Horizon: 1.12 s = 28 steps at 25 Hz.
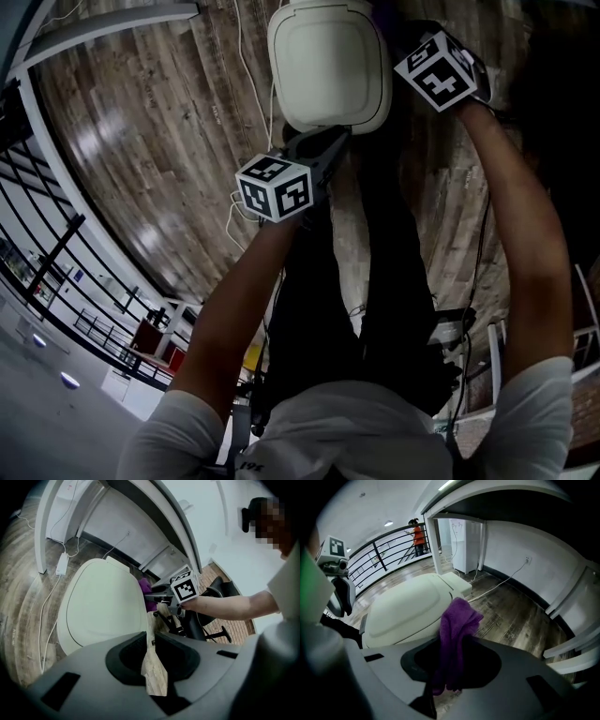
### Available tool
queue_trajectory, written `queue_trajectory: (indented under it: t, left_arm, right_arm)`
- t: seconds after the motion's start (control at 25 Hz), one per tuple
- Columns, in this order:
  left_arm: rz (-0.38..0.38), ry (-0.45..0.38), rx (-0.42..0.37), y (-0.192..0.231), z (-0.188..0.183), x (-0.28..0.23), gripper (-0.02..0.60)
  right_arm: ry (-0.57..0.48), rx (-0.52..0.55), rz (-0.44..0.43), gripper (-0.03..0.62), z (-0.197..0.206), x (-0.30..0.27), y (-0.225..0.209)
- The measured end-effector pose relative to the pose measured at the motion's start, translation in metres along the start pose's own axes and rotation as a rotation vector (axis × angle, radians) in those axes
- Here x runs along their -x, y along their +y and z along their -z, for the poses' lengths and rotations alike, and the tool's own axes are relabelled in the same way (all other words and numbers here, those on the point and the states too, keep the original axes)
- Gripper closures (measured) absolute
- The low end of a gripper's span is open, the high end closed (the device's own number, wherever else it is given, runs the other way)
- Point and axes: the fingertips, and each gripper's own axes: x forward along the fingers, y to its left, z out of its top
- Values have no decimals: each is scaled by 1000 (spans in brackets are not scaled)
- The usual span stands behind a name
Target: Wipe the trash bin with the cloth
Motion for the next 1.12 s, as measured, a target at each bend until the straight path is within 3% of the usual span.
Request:
queue_trajectory:
  t: [0.36,0.8,1.12]
  left_arm:
    - [39,72,-59,2,9,5,528]
    - [22,31,-32,14,15,16,528]
    - [70,96,-71,13,39,39,528]
  right_arm:
    - [26,-66,10,485,24,5,33]
    - [75,-94,0,485,52,7,62]
    - [110,-169,59,485,71,18,93]
